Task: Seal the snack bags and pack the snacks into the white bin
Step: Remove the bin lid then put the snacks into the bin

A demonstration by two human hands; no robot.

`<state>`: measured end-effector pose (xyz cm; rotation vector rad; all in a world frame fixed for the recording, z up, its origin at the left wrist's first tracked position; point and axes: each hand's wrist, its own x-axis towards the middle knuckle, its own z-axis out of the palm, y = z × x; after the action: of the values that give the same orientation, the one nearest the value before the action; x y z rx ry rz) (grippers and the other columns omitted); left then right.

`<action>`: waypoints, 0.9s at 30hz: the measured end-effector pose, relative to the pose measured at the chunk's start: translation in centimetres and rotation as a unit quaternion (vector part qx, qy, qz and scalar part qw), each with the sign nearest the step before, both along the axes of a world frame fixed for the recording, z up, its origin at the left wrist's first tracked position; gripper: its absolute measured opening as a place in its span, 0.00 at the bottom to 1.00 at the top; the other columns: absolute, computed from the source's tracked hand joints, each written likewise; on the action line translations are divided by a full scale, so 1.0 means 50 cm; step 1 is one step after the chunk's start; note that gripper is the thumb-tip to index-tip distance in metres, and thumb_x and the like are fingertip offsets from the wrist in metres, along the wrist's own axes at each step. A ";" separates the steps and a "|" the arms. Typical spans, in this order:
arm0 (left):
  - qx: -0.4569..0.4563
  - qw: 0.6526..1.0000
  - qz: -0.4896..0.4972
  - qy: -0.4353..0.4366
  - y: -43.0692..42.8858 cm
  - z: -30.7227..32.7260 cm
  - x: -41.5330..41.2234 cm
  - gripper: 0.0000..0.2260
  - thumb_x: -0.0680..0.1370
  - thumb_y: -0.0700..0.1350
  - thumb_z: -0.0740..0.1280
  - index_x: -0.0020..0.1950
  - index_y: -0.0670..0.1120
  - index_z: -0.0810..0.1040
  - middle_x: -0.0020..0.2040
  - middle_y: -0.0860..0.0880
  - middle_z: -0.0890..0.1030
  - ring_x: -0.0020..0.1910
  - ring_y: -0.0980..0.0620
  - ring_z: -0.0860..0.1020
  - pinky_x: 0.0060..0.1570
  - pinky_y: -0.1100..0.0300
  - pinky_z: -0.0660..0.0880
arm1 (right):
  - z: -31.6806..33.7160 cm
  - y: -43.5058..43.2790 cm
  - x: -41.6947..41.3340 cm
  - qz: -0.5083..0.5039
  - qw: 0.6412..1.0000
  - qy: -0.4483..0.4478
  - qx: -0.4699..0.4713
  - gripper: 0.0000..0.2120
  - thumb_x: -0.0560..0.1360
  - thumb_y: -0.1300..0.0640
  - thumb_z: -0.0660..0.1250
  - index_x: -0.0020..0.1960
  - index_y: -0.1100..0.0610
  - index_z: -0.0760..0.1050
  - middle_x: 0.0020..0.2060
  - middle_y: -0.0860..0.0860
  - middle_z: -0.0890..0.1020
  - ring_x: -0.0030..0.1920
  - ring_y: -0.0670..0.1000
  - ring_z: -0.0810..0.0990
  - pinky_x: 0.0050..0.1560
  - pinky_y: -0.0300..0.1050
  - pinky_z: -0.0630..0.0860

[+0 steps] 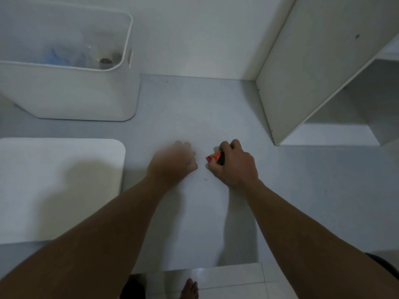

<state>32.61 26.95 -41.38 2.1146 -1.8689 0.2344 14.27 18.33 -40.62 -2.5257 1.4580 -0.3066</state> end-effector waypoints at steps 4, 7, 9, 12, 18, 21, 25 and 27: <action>0.032 0.999 0.023 0.037 0.007 0.085 0.045 0.12 0.74 0.53 0.65 0.47 0.45 0.76 0.42 0.46 0.76 0.28 0.40 0.76 0.29 0.58 0.63 | 0.064 -0.004 0.043 -0.011 1.000 -0.019 0.003 0.21 0.72 0.36 0.65 0.53 0.52 0.72 0.47 0.51 0.73 0.37 0.56 0.78 0.41 0.50 0.78; 0.008 0.999 0.036 0.023 0.007 0.176 0.097 0.13 0.74 0.54 0.64 0.46 0.44 0.77 0.41 0.46 0.76 0.27 0.40 0.75 0.29 0.59 0.63 | 0.151 -0.015 0.112 0.000 0.998 -0.058 -0.015 0.21 0.72 0.36 0.65 0.53 0.52 0.73 0.46 0.50 0.74 0.36 0.54 0.78 0.41 0.49 0.79; -0.019 0.999 0.042 0.015 0.002 0.231 0.135 0.12 0.73 0.52 0.66 0.43 0.43 0.78 0.39 0.45 0.75 0.24 0.41 0.74 0.28 0.60 0.63 | 0.209 -0.027 0.163 0.010 0.996 -0.086 -0.024 0.21 0.72 0.37 0.65 0.54 0.52 0.74 0.46 0.50 0.75 0.37 0.54 0.79 0.42 0.47 0.78; -0.053 0.996 0.076 0.021 0.000 0.325 0.220 0.10 0.74 0.50 0.68 0.45 0.43 0.78 0.42 0.43 0.76 0.31 0.37 0.77 0.30 0.57 0.66 | 0.317 -0.038 0.271 0.021 0.989 -0.141 -0.037 0.20 0.72 0.37 0.66 0.53 0.52 0.74 0.46 0.50 0.75 0.40 0.53 0.78 0.43 0.46 0.76; -0.124 0.981 0.140 0.050 -0.001 0.435 0.404 0.16 0.78 0.54 0.61 0.47 0.42 0.77 0.45 0.43 0.75 0.36 0.40 0.75 0.36 0.55 0.65 | 0.433 -0.038 0.500 0.030 0.978 -0.205 -0.033 0.18 0.71 0.37 0.66 0.50 0.51 0.74 0.45 0.49 0.76 0.42 0.53 0.78 0.44 0.47 0.75; -0.127 0.976 0.161 0.066 -0.002 0.451 0.495 0.14 0.78 0.53 0.62 0.47 0.42 0.76 0.45 0.44 0.74 0.36 0.41 0.74 0.37 0.55 0.65 | 0.446 -0.042 0.601 0.029 0.976 -0.212 -0.026 0.19 0.71 0.38 0.65 0.51 0.52 0.74 0.45 0.49 0.76 0.43 0.53 0.78 0.44 0.47 0.75; -0.129 0.973 0.173 0.087 -0.015 0.444 0.584 0.14 0.78 0.53 0.61 0.45 0.43 0.75 0.43 0.46 0.73 0.36 0.43 0.73 0.38 0.55 0.65 | 0.423 -0.047 0.703 0.038 0.980 -0.193 -0.024 0.21 0.72 0.36 0.64 0.54 0.51 0.74 0.46 0.50 0.76 0.43 0.53 0.78 0.46 0.49 0.77; -0.126 0.971 0.172 0.108 -0.025 0.435 0.612 0.13 0.78 0.53 0.61 0.44 0.44 0.75 0.42 0.47 0.72 0.36 0.45 0.72 0.38 0.56 0.65 | 0.400 -0.054 0.728 0.049 0.987 -0.156 -0.011 0.22 0.73 0.35 0.62 0.55 0.51 0.74 0.48 0.50 0.75 0.44 0.53 0.78 0.48 0.50 0.77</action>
<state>63.21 25.72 -19.65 2.1725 -1.2725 0.2871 50.65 15.64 -20.60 -2.4199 1.2138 -0.6698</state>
